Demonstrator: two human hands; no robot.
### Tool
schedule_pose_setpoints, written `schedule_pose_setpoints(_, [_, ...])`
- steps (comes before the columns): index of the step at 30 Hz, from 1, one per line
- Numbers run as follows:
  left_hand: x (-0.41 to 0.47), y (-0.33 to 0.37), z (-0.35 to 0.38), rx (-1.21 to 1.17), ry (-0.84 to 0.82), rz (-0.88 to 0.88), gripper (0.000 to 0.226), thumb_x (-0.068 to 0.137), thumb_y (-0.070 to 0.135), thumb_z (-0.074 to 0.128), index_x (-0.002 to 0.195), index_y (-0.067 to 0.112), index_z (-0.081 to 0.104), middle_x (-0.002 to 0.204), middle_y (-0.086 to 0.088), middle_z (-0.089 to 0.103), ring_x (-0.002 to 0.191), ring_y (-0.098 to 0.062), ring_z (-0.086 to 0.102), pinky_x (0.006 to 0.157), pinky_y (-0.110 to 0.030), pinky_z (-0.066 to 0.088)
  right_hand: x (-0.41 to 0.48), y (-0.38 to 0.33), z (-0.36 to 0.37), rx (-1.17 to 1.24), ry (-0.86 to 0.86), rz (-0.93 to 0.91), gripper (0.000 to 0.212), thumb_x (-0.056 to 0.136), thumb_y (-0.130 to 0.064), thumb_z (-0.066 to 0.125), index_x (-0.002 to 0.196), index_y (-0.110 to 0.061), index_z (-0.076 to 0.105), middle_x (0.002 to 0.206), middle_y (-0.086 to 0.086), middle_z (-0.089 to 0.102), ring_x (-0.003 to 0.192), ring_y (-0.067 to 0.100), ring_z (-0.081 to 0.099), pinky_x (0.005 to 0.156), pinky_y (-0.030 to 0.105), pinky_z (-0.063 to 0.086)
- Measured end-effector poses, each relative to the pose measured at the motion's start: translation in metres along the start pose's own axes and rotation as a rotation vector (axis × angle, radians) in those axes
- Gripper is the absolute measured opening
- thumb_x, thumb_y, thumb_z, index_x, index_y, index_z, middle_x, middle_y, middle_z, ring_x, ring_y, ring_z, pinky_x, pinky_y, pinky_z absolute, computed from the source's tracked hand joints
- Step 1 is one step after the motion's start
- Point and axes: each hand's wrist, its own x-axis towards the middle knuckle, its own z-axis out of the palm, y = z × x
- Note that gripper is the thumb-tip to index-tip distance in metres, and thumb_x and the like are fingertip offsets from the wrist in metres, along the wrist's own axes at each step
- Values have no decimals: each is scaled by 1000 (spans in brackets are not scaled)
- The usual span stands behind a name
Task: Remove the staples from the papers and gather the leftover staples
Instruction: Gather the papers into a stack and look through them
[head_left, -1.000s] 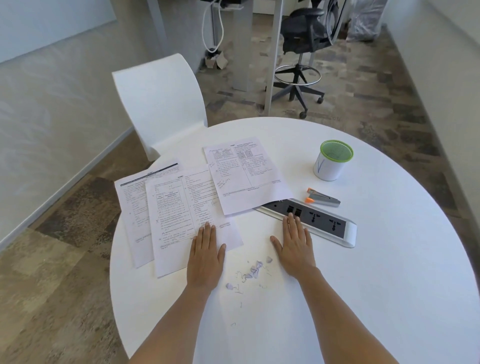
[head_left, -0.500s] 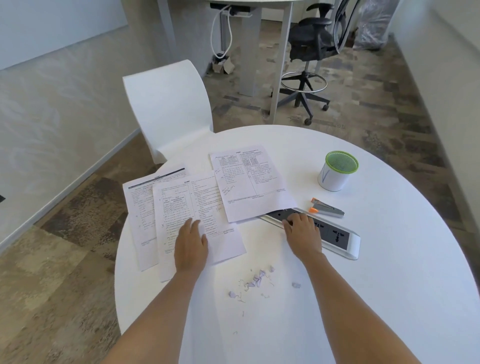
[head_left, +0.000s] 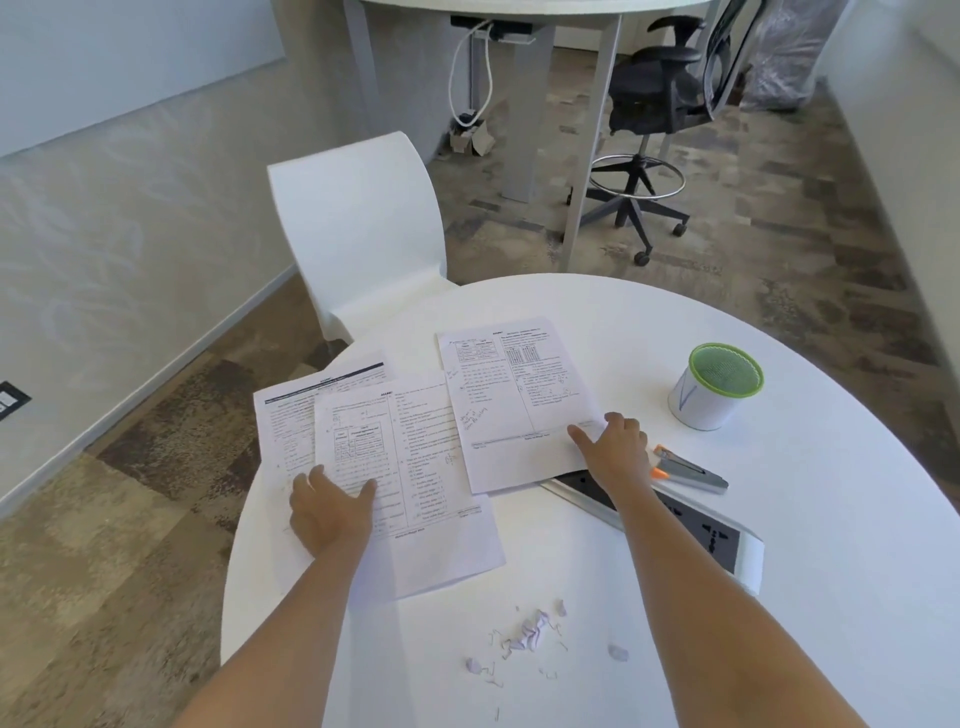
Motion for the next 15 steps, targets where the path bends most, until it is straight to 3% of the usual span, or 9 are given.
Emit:
schedule_pose_setpoints(7, [10,9,0,-153,17,-1,75,72,25,79,134,4,43,142,-20,40,132,-38,34,106,-52,32,15,-2,8,-68,-39,75,71,82,-49,62,133,-5,38,130,15,43,122,33,40,97,42,38])
schedule_pose_setpoints(15, [23,10,-8,-368,-42,-223,90,62,12,85,139,5,39,138,-21,38,129,-37,37,108,-49,34,20,-5,10,40,-94,226,77,76,-41,72,135,-10,34,133,18,39,125,35,36,101,43,35])
